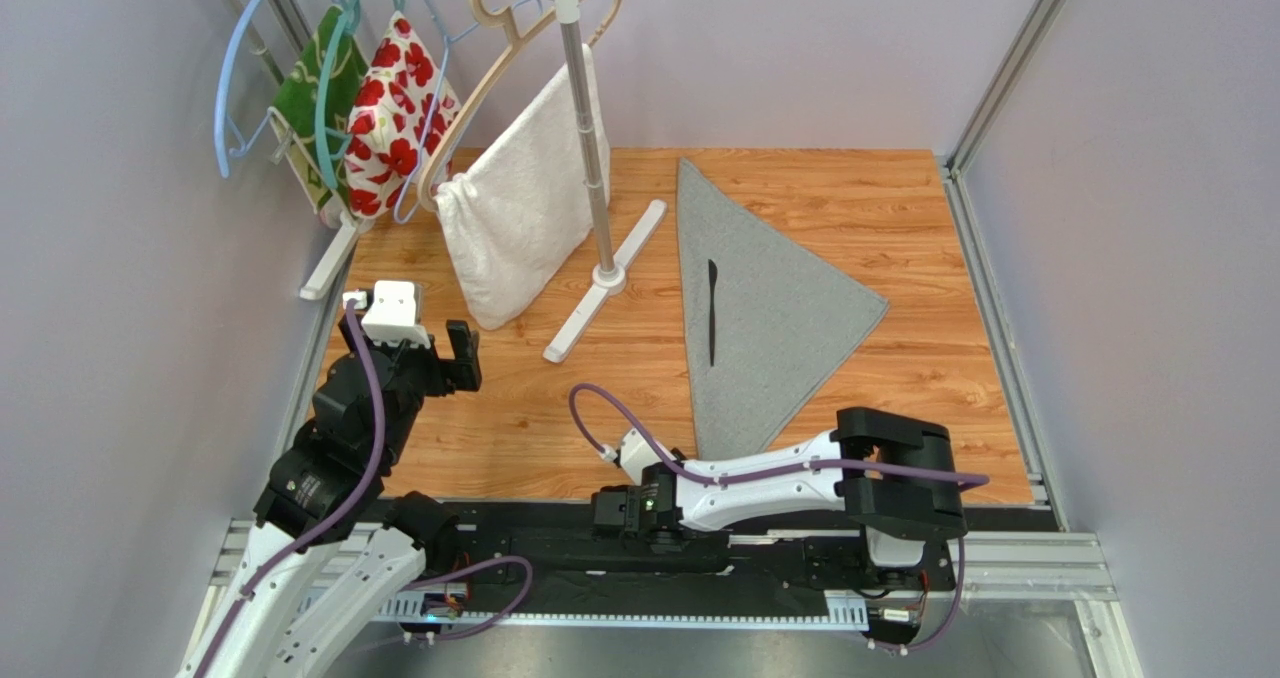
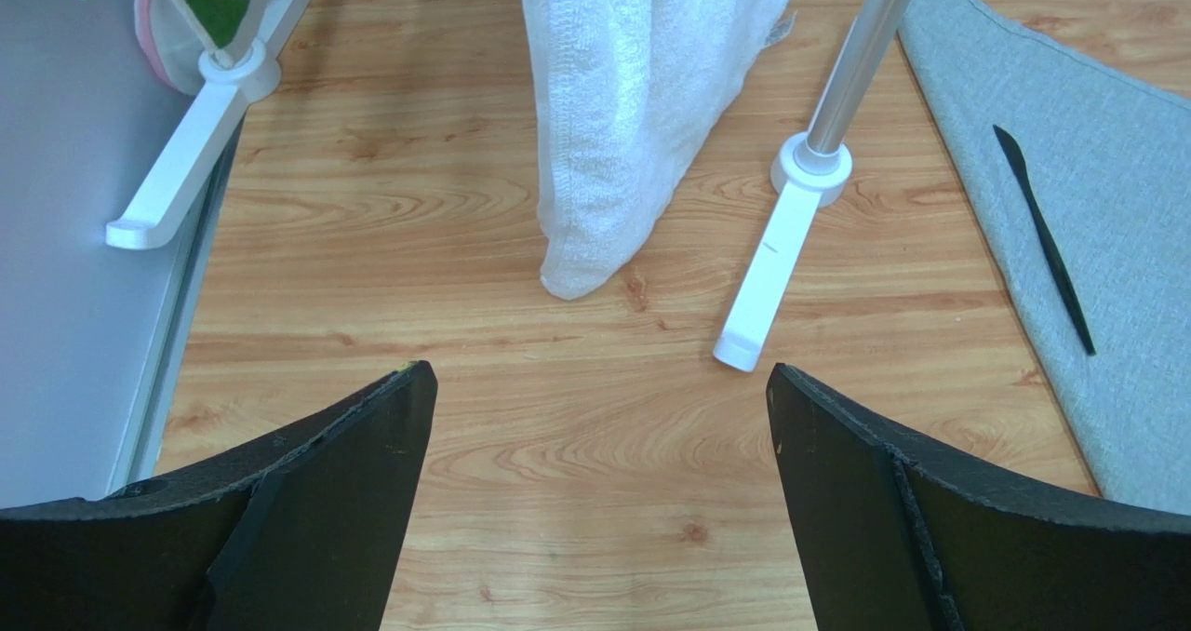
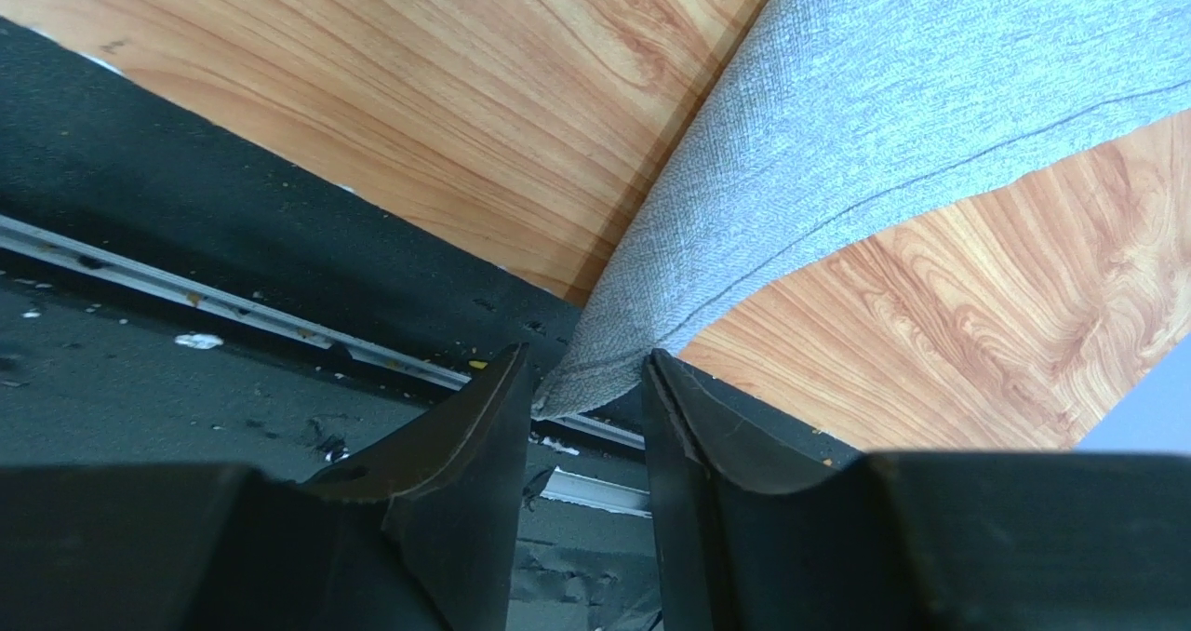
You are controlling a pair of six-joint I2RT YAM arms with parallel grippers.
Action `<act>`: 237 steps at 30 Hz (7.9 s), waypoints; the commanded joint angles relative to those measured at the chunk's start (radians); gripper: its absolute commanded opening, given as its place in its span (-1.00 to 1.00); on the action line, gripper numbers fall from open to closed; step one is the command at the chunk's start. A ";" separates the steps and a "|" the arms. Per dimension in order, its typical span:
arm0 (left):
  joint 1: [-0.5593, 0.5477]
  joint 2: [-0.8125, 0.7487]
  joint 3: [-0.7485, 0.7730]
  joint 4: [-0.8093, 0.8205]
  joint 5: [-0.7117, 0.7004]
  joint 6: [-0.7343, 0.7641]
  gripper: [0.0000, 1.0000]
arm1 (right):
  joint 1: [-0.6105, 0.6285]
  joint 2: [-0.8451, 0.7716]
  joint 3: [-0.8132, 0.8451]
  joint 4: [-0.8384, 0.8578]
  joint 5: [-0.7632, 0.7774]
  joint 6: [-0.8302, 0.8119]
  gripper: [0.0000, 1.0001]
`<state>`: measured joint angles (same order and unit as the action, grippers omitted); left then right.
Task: Fold the napkin, place the utensils inside, and roll it up
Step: Fold the napkin
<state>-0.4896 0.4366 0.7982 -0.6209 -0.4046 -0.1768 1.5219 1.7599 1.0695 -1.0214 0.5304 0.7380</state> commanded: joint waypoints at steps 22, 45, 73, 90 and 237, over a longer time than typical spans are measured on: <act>-0.001 -0.002 0.003 0.003 0.006 -0.009 0.95 | -0.003 0.016 -0.033 0.037 0.008 0.046 -0.54; -0.001 -0.021 0.001 0.007 0.007 -0.007 0.96 | -0.215 -0.037 0.164 -0.114 0.259 -0.169 -1.00; -0.001 0.024 -0.002 0.018 -0.007 -0.001 0.96 | -0.716 0.266 0.579 0.382 0.309 -0.881 -1.00; -0.001 0.048 -0.004 0.018 -0.016 0.002 0.96 | -0.784 0.426 0.690 0.554 0.298 -1.058 -1.00; -0.001 0.080 0.013 0.013 0.079 -0.006 0.89 | -0.601 -0.073 0.266 0.118 0.048 -0.265 -0.09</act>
<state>-0.4896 0.5228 0.7982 -0.6201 -0.2985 -0.1802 0.9569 1.5574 1.2266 -1.0195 0.5369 0.6220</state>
